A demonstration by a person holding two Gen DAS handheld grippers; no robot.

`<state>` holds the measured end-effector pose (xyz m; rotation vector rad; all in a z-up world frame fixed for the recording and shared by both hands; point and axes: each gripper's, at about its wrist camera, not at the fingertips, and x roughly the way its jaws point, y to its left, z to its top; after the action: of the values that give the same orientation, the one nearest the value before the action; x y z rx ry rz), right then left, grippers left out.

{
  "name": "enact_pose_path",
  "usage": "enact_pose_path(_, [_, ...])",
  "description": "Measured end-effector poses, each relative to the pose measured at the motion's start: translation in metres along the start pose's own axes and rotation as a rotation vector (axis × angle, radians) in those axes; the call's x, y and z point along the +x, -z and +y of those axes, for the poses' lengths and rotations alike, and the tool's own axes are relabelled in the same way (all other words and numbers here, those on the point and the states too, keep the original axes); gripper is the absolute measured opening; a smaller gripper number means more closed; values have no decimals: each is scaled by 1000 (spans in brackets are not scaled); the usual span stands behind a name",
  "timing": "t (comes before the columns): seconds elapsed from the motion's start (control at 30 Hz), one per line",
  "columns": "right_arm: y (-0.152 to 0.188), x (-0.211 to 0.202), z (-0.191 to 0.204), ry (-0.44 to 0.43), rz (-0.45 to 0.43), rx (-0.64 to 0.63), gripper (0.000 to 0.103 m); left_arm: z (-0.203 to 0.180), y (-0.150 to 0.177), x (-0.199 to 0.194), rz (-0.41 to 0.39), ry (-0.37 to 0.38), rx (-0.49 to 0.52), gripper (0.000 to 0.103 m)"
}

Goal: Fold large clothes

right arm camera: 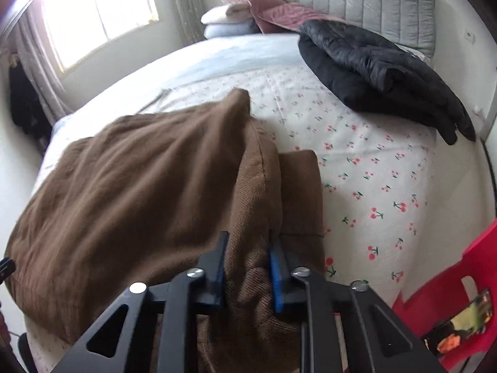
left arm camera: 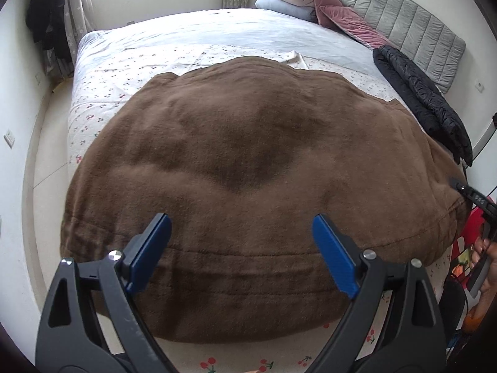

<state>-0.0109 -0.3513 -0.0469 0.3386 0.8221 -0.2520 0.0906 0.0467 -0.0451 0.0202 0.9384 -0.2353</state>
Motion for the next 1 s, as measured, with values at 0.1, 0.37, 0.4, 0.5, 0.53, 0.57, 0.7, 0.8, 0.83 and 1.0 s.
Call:
enact_pose_path(0.1, [12,-9,-17,30,-12,60,13,0,4,8,-1,47,1,92])
enact_pose_path(0.37, [11,-2,-24,78,58,137,32,-7,9,9,13,11,38,92])
enact_pose_path(0.4, [8,-8,-16,108,49,101,34,-6,9,8,17,16,31,92])
enact_pose_path(0.5, [2,-24,5,139,3,6,49,-6,7,8,31,25,8,92])
enact_pose_path(0.53, [-2,-28,6,139,-4,-3,56,-7,7,7,36,27,4,92])
enact_pose_path(0.57, [-5,-32,8,134,-8,-7,57,-9,6,6,38,30,2,92])
enact_pose_path(0.7, [-15,-41,24,89,5,-11,62,-19,3,-3,38,-3,-14,92])
enact_pose_path(0.8, [-11,-50,52,94,19,-75,70,-29,3,-14,26,-31,-32,92])
enact_pose_path(0.83, [-8,-54,62,99,17,-91,73,-32,4,-17,29,-43,-40,92])
enact_pose_path(1.0, [10,-65,105,123,34,-158,83,-46,10,-25,57,-97,-39,95])
